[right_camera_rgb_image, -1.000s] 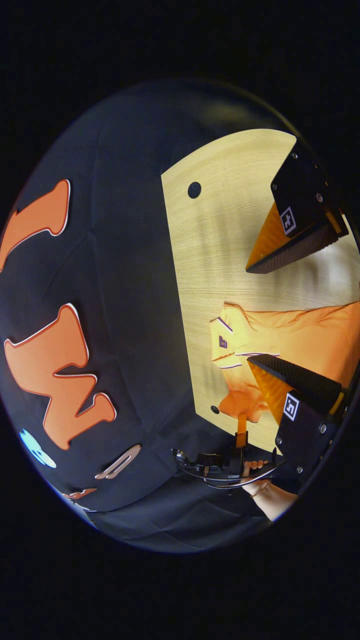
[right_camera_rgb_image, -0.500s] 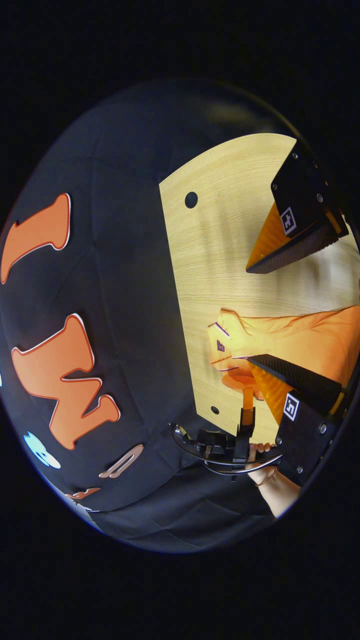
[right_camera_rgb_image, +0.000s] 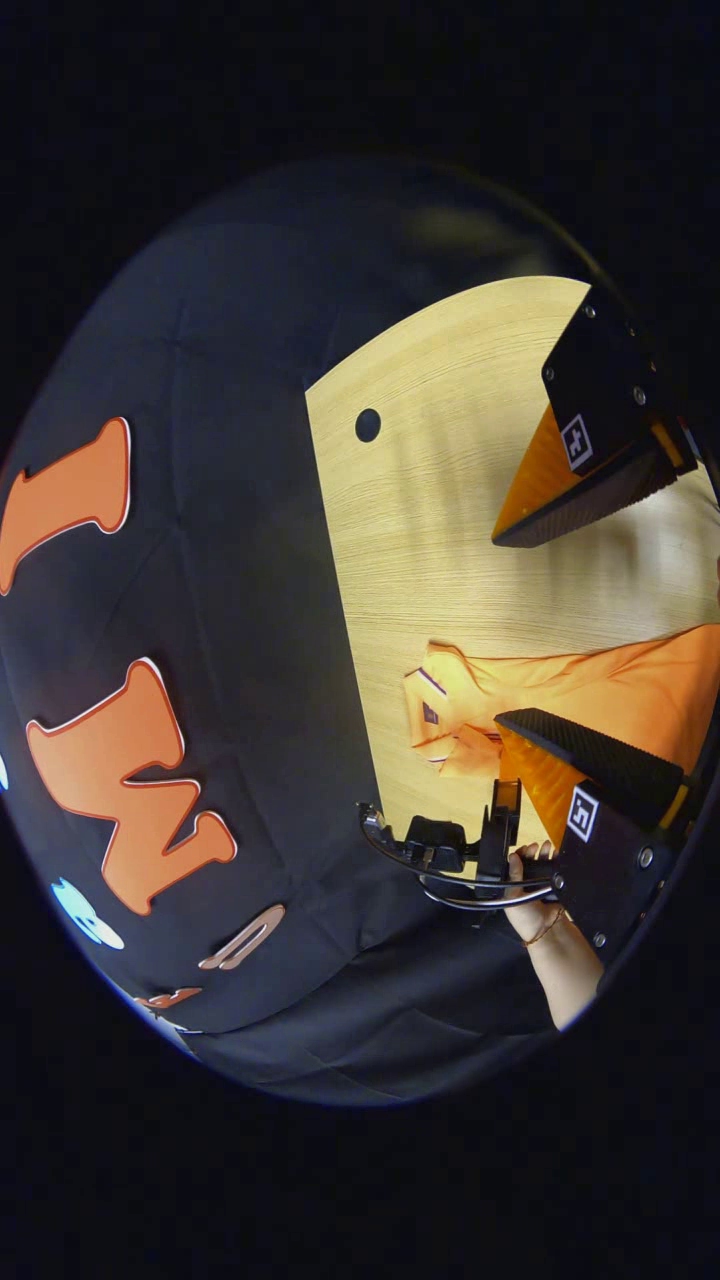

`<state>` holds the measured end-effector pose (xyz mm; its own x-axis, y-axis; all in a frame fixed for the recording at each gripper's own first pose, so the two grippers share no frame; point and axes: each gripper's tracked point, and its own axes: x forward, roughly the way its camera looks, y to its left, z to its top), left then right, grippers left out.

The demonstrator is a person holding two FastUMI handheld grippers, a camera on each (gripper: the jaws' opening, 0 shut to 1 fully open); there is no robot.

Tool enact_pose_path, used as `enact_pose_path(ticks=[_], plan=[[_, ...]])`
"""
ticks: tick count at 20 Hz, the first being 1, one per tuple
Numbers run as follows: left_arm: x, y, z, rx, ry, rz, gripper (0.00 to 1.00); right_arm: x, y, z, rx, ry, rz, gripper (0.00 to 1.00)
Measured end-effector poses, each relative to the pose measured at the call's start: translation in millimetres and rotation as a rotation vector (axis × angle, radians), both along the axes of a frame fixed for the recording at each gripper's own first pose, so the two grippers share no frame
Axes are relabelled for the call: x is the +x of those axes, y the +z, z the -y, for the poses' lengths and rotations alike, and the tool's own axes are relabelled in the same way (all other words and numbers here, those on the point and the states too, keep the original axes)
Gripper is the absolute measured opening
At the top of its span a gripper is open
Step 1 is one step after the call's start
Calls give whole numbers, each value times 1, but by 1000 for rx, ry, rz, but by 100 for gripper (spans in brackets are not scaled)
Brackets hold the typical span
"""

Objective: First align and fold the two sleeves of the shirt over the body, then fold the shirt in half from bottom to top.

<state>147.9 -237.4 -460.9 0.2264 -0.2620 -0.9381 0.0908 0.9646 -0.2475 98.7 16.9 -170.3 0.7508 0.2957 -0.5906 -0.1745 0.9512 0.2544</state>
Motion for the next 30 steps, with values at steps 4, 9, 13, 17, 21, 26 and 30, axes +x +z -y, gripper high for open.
enact_pose_path(ticks=[4,9,13,17,21,26,30], plan=[[-2,1,0,-33,21,12,37,-4,-9,-9,0,5,-18,99],[-7,20,-23,-34,41,40,90,-10,-13,-32,-40,42,-14,99],[-12,45,-53,-20,59,92,99,-15,-16,-56,-56,72,-14,99],[-25,69,-86,-24,62,137,98,-27,-17,-78,-82,95,-10,99],[-50,89,-116,-47,76,174,99,-42,-24,-91,-114,104,-23,99],[-95,99,-159,8,42,187,99,-65,-44,-99,-142,105,-72,99],[-135,96,-181,37,21,168,99,-100,-70,-96,-204,120,-135,99]])
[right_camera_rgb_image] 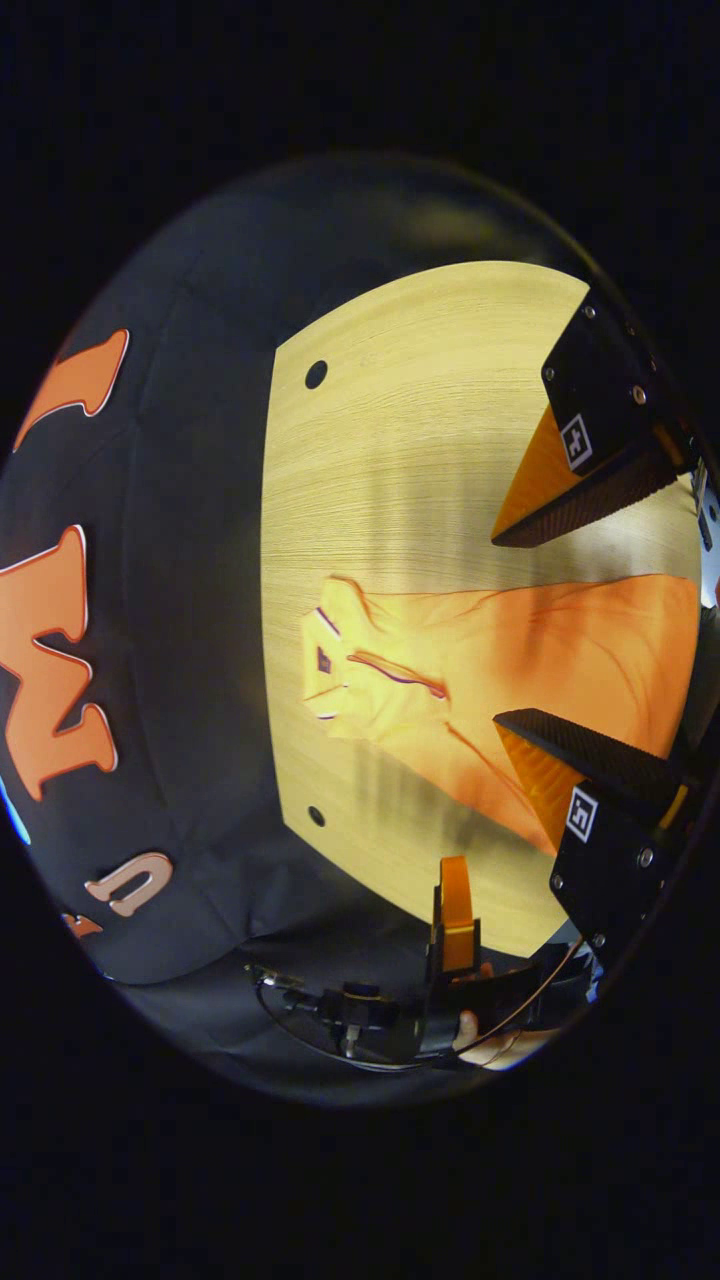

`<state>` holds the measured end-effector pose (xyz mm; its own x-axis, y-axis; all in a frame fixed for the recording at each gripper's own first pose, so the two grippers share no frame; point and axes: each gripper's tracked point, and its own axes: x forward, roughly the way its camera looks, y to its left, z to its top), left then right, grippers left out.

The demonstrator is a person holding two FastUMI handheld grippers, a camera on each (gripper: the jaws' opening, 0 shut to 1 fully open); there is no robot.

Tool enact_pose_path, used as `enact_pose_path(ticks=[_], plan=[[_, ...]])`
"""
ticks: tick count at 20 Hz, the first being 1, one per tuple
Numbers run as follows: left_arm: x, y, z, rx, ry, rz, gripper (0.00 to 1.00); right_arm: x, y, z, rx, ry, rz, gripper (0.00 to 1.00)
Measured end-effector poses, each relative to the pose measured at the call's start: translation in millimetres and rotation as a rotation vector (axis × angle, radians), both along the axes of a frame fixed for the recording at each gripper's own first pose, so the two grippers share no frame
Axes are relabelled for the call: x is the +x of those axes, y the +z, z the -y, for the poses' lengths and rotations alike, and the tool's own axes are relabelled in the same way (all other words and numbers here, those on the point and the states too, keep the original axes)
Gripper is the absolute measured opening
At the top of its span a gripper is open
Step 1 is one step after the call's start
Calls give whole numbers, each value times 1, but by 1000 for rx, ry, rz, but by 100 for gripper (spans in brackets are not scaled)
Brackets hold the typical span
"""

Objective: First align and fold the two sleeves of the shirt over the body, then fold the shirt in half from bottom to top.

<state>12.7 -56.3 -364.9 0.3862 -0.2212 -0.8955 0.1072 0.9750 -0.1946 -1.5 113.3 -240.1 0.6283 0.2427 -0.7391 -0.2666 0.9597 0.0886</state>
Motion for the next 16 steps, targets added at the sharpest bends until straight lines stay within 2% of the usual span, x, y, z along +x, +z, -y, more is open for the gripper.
enact_pose_path(ticks=[6,12,16], plan=[[-60,-16,-18,38,-70,-34,98,-52,-50,0,-56,0,-123,99],[-123,-35,-22,37,-32,-99,99,-125,-108,6,-85,-16,-294,99],[-167,-45,-14,27,-37,-175,99,-164,-137,20,-113,-33,-381,99]])
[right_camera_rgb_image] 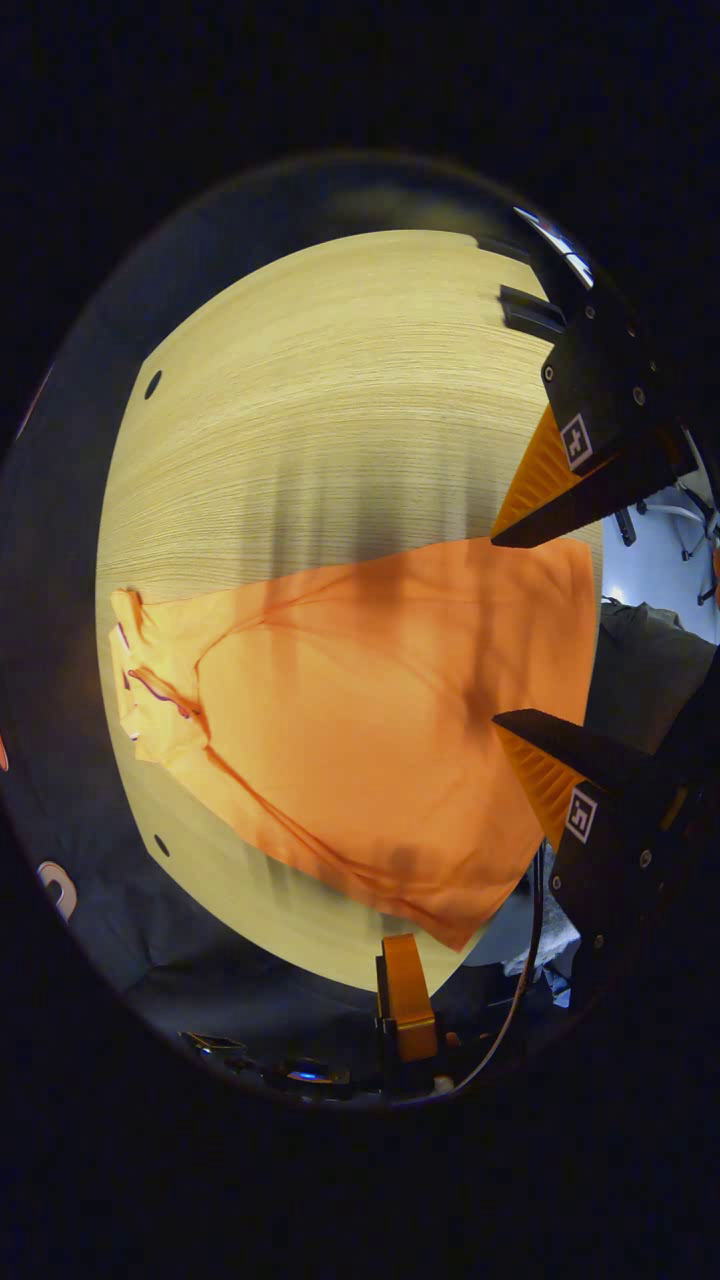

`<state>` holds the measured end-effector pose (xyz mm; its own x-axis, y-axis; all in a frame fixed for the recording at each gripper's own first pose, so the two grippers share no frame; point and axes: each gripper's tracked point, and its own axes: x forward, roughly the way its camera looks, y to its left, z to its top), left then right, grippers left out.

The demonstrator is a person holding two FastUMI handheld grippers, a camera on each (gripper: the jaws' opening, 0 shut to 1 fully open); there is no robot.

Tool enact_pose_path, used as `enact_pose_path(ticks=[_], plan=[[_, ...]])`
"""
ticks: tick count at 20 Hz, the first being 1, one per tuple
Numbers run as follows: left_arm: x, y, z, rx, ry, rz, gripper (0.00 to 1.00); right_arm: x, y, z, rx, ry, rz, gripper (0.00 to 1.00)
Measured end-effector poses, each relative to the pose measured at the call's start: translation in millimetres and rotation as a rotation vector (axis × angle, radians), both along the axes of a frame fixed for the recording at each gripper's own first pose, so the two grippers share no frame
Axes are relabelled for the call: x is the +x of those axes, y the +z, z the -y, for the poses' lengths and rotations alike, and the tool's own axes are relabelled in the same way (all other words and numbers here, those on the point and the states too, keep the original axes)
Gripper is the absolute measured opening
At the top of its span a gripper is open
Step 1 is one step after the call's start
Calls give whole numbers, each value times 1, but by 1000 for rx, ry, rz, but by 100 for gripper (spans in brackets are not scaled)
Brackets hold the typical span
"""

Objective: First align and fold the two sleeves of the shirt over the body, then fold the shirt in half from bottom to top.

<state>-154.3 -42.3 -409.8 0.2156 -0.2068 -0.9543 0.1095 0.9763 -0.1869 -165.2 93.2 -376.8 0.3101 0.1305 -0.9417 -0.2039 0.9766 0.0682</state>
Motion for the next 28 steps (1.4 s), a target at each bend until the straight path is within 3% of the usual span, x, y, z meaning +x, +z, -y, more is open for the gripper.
enact_pose_path(ticks=[4,7,20,23,28], plan=[[-39,-18,6,25,-61,-56,99,-17,-22,23,-77,-11,-38,99],[-55,-34,10,36,-70,-89,99,-22,-30,21,-76,-14,-57,99],[-71,-62,3,160,-80,-119,97,-22,-51,13,-155,45,-84,99],[-77,-65,6,232,-127,-123,97,-23,-51,14,-157,39,-97,99],[-77,-65,6,233,-106,-125,97,-25,-52,13,-155,2,-124,98]])
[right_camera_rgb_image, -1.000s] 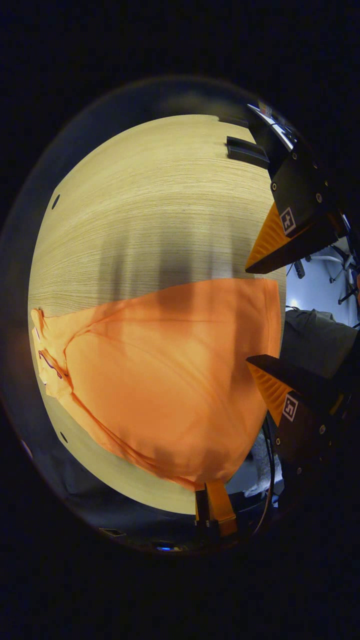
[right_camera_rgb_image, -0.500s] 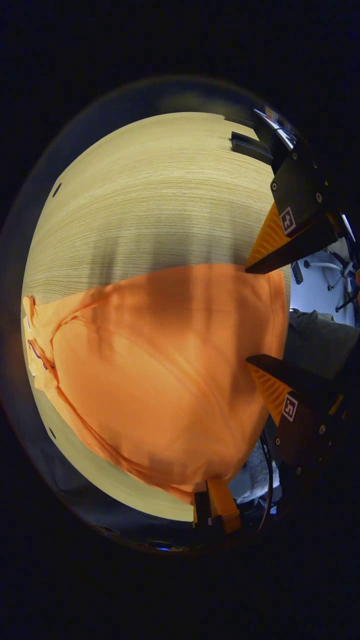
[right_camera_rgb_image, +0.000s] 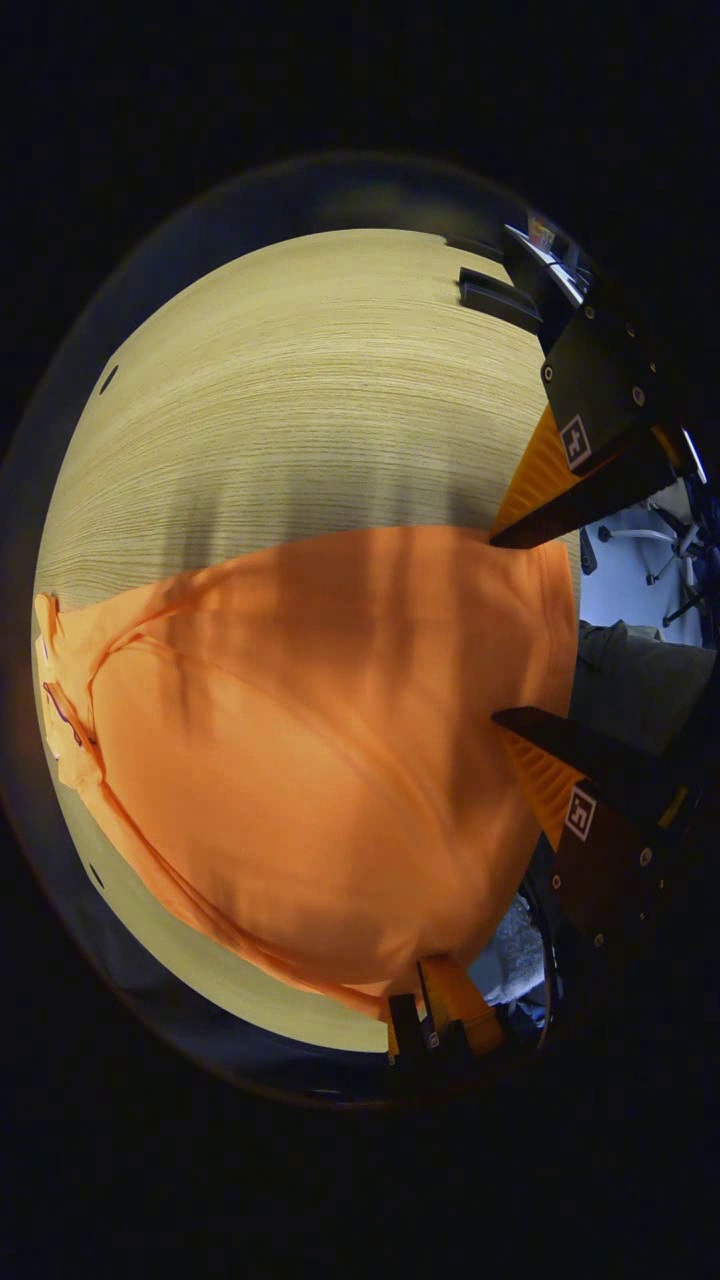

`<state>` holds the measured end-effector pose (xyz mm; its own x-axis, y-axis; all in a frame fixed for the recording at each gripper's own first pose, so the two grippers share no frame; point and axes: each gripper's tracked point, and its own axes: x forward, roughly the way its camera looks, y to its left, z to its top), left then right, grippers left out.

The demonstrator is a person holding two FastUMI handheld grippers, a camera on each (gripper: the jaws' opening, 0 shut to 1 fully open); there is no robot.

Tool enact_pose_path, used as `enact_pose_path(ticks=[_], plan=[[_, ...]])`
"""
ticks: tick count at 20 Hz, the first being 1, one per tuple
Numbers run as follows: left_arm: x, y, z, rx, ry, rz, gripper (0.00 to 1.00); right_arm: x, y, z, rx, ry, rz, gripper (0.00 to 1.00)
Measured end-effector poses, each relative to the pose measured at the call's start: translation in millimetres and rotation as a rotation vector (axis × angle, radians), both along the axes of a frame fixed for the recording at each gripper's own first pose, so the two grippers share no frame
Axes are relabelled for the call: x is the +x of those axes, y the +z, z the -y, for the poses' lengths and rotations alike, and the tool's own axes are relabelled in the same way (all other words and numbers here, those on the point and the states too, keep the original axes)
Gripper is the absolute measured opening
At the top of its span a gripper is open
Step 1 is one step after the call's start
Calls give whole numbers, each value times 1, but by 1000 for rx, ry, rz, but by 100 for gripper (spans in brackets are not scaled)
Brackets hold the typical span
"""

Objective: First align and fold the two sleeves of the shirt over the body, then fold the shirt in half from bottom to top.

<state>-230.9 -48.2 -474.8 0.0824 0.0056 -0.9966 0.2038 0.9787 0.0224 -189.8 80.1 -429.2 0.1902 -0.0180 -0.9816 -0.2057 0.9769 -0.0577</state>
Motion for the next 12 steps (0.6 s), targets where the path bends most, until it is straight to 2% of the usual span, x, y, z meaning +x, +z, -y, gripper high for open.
enact_pose_path(ticks=[2,3,4,5,6,7,8,9,10,11,12], plan=[[0,-2,2,1,9,-5,96,-2,-1,-2,3,-5,-1,92],[-1,-1,1,0,17,-3,96,-2,0,-3,9,-7,1,78],[0,0,2,-1,26,-1,89,-3,-1,-4,13,-10,0,63],[0,0,3,-5,32,8,80,-3,0,-4,21,-14,6,44],[1,1,3,-11,31,21,62,-3,1,-5,38,-14,13,38],[4,1,3,-20,39,45,55,-4,0,-10,74,-16,18,30],[6,0,4,-37,58,63,25,-8,-2,-18,135,-40,7,23],[3,0,5,-53,44,67,13,-12,-1,-22,175,-54,-10,4],[7,0,5,-75,38,99,11,-11,-1,-24,190,-51,-7,4],[3,4,4,-95,50,101,2,-10,1,-25,193,-40,2,5],[4,3,4,-115,54,117,1,-8,-2,-25,186,-26,19,4]])
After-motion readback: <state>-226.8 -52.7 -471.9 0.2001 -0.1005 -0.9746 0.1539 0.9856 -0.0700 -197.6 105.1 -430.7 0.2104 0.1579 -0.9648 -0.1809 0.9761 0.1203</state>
